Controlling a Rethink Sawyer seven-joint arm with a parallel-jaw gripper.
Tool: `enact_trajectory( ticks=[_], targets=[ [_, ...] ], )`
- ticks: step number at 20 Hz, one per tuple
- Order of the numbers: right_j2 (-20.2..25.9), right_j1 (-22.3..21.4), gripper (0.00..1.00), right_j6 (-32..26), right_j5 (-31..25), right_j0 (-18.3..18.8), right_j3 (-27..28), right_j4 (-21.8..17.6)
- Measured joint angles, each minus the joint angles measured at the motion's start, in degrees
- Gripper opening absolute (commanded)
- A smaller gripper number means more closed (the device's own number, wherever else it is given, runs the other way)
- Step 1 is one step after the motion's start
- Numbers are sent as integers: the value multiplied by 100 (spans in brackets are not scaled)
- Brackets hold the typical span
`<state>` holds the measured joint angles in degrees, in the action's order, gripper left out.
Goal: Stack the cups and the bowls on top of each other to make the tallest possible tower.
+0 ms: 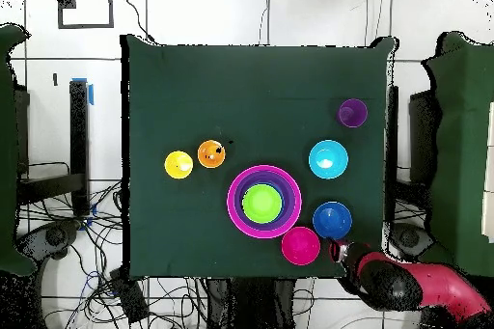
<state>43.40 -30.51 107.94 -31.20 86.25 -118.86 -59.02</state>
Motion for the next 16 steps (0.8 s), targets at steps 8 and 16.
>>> enact_trajectory(
  ticks=[8, 16],
  targets=[
    [2, 32, 100, -182, -132, 159, 12, 24],
    [6, 33, 100, -497, -189, 295, 38, 55]
  ],
)
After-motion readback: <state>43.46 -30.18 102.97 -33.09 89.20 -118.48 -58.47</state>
